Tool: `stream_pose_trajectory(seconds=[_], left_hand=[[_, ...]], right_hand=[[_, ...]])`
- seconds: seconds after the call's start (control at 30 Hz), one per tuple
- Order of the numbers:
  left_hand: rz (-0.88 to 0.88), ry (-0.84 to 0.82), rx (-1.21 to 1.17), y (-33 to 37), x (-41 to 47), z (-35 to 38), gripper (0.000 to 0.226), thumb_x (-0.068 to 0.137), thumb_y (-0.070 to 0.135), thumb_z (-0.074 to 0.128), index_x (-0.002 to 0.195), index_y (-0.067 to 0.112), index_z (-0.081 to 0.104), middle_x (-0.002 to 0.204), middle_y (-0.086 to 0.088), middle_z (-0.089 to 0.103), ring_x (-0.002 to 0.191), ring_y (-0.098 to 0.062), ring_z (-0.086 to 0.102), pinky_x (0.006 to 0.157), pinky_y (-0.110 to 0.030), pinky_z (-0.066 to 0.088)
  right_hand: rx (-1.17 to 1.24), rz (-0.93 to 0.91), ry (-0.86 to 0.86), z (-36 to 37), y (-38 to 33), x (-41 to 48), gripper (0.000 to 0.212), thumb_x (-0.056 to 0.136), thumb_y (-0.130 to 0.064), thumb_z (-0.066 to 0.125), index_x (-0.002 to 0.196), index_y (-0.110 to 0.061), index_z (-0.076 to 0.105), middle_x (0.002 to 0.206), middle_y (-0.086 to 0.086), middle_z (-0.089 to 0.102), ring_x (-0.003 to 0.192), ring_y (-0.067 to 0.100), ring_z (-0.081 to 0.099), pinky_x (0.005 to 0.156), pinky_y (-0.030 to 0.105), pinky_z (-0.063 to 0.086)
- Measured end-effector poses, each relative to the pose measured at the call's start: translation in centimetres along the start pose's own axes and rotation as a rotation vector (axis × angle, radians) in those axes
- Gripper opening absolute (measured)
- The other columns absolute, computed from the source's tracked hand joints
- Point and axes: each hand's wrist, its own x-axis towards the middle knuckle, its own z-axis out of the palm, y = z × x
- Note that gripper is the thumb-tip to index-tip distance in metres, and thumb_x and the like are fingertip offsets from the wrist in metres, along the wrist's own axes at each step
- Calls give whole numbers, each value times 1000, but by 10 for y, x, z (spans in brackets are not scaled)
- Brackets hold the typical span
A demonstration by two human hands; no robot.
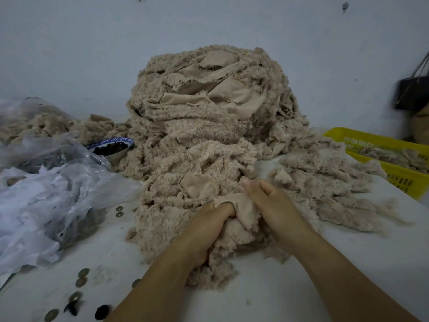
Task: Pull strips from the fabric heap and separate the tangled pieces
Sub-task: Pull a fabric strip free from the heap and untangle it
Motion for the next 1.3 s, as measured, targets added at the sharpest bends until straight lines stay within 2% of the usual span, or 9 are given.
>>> stream_pose_trajectory(seconds=[0.1, 0.27, 0.43, 0.6, 0.83, 0.9, 1.07, 1.2, 1.3], left_hand=[[-28, -40, -102, 0, 1, -1, 32, 72, 16, 57, 95, 6, 75, 98, -24, 71, 87, -35, 68, 81, -42, 55], [-19, -144, -275, 3, -1, -1, 26, 66, 6, 54, 85, 7, 71, 78, -13, 69, 65, -21, 69, 57, -26, 57], [-31, -195, -336, 6, -5, 3, 18, 61, 11, 49, 57, 11, 66, 56, -5, 61, 47, -15, 60, 46, -20, 49], [-52, -178, -365, 4, -2, 4, 9, 53, 9, 56, 59, 12, 50, 53, -4, 52, 43, -15, 52, 45, -20, 46], [186, -280, -702, 14, -5, -22, 12, 65, 9, 76, 62, 6, 65, 55, -6, 56, 44, -15, 58, 43, -22, 51], [195, -166, -765, 14, 3, -25, 20, 84, 12, 60, 71, 4, 74, 59, -7, 65, 49, -15, 65, 46, -23, 55], [170, -57, -769, 10, 9, -21, 42, 97, 32, 47, 126, 9, 68, 123, -13, 70, 107, -24, 71, 83, -35, 60], [165, -121, -781, 11, 8, -21, 56, 103, 46, 35, 124, 6, 69, 126, -15, 69, 112, -25, 69, 86, -37, 59], [172, -149, -780, 10, 8, -22, 63, 100, 51, 36, 125, 2, 67, 130, -19, 65, 118, -28, 66, 94, -40, 57]], right_hand=[[29, 38, 85, -4, -2, 2, 53, 86, -67, 54, 54, -28, 37, 51, -10, 28, 47, 8, 28, 50, 22, 28], [-111, -39, 215, 0, -3, 4, 61, 98, -53, 50, 45, -29, 32, 42, -12, 22, 38, 6, 23, 40, 15, 18], [-371, -220, 305, -2, -6, 3, 54, 104, -39, 45, 55, -22, 27, 45, -7, 25, 42, 10, 27, 43, 25, 18], [-580, -313, 371, 4, -5, 6, 54, 105, -34, 43, 56, -24, 25, 50, -4, 25, 46, 11, 24, 46, 32, 16], [-426, -74, 610, -42, 9, 13, 53, 107, -31, 39, 57, -16, 30, 53, 4, 30, 50, 21, 29, 56, 36, 23], [-432, -138, 535, -30, 9, 11, 55, 106, -35, 42, 56, -18, 27, 51, 1, 26, 48, 17, 26, 53, 35, 21], [-422, -252, 361, -10, 7, 10, 59, 99, -57, 30, 67, -10, 45, 70, 1, 43, 67, 10, 41, 60, 32, 30], [-348, -336, 109, -1, 3, 1, 72, 92, -76, 25, 81, -14, 59, 89, 1, 55, 87, 7, 51, 75, 24, 40], [-363, -245, -202, 13, -1, -5, 49, 79, -87, 34, 81, -46, 61, 90, -20, 58, 85, -6, 53, 75, 16, 41]])
